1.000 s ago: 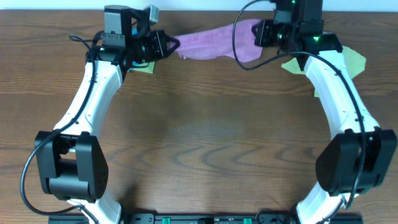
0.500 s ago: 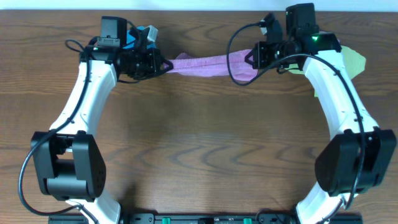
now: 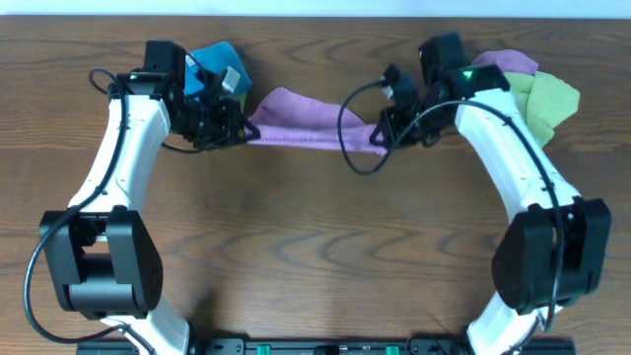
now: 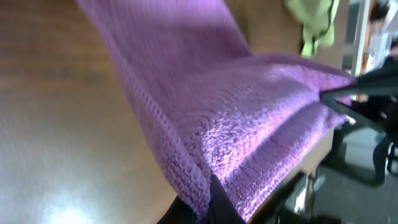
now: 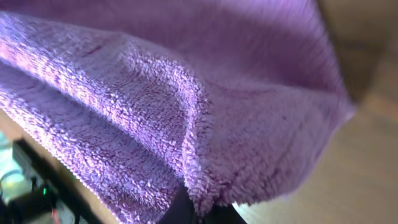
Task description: Fold the cloth
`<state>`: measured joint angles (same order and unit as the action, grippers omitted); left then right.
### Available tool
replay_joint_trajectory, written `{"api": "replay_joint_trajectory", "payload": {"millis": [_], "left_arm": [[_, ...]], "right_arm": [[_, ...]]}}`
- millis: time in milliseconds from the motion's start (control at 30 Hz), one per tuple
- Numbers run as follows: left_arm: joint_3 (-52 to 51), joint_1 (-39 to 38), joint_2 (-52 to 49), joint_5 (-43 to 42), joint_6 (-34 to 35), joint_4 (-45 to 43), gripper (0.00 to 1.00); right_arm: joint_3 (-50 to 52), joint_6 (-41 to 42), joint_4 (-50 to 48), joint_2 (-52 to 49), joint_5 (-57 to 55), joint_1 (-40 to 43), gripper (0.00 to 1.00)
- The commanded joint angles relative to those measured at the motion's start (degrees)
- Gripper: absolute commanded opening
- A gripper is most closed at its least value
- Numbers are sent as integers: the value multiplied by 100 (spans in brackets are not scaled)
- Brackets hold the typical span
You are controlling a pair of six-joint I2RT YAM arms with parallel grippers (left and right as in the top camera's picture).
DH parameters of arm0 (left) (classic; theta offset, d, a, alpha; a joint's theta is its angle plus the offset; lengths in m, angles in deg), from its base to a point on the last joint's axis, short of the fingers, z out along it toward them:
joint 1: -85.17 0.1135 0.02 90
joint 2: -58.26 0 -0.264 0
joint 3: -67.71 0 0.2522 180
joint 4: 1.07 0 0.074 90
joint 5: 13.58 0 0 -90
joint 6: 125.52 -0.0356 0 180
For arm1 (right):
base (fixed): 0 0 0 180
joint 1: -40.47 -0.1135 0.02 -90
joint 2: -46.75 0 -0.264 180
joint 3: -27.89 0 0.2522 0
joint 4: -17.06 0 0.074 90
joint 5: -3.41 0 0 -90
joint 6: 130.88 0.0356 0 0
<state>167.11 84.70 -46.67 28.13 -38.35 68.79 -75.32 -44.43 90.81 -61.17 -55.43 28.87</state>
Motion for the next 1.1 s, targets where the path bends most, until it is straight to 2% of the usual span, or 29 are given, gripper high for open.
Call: {"api": "replay_joint_trajectory", "payload": {"millis": [0,167,400,700,1067], "left_arm": [[90,85,-26,68,-815,404,6],[85,155,-26,195,-1495,1191,6],[37,173,-26,577,-1764,1683,6],[-1104,175,-26,612,-1781,1458,6],[-2267,173,-24,229,-1799,960,6]], "right_arm": [[487,-420,39,258,85,-20,2],[1318,-533,-111,726,170,-129,2],[2769,-284,-619,1244,345,-280,1],[3842,264,-1115,1725,337,-273,2],[4793,925,-1714,2234,-79,-273,1]]}}
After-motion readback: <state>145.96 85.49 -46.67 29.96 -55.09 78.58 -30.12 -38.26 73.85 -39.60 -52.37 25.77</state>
